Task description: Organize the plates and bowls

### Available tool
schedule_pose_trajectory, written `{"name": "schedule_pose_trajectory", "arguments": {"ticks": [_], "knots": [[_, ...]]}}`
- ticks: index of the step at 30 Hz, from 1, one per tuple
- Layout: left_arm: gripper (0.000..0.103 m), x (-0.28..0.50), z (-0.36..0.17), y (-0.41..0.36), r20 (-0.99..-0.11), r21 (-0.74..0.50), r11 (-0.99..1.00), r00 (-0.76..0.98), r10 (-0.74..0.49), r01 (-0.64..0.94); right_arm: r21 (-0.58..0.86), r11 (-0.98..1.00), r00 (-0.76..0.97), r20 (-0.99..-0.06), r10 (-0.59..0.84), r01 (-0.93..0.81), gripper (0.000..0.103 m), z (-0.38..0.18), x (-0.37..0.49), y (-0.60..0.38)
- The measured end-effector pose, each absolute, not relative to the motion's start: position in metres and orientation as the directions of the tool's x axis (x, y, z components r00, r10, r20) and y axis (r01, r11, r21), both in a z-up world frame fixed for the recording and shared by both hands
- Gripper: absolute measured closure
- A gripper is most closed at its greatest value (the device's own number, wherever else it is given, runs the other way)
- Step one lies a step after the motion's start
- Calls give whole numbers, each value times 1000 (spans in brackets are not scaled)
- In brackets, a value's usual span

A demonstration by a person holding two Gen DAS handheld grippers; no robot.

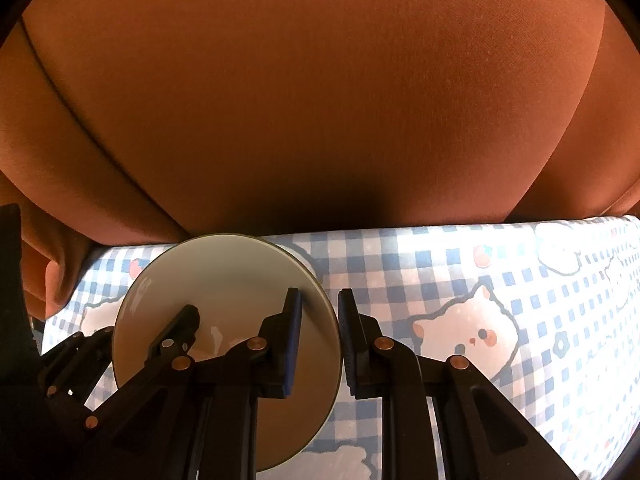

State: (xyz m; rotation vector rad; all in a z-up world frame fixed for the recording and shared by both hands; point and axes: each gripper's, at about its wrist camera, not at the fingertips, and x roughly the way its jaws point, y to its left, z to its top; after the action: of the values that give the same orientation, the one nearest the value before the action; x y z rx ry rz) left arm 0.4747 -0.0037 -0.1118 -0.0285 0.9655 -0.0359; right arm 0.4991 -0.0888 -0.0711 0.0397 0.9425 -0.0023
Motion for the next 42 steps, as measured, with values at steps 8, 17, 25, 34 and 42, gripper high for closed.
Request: {"name": "schedule_pose_trajectory", "arguments": {"ticks": [8, 17, 25, 34, 42], "knots": [[79, 441, -86, 16, -809, -43, 999, 586, -44, 16, 24, 1000, 598, -801, 10, 16, 81, -47, 476, -82], [79, 398, -45, 22, -780, -50, 999, 624, -49, 17, 23, 1000, 630, -777, 10, 13, 81, -10, 434, -74], [79, 355, -21, 29, -754, -65, 998, 655, -58, 15, 15, 1000, 659, -752, 1, 17, 81, 25, 386, -67], [79, 296, -4, 26, -728, -47, 998, 683, -61, 38, 21, 999, 678, -735, -4, 28, 81, 43, 326, -68], [78, 248, -2, 24, -724, -49, 998, 688, -55, 28, 15, 1000, 675, -738, 4, 11, 81, 43, 279, -67]]}}
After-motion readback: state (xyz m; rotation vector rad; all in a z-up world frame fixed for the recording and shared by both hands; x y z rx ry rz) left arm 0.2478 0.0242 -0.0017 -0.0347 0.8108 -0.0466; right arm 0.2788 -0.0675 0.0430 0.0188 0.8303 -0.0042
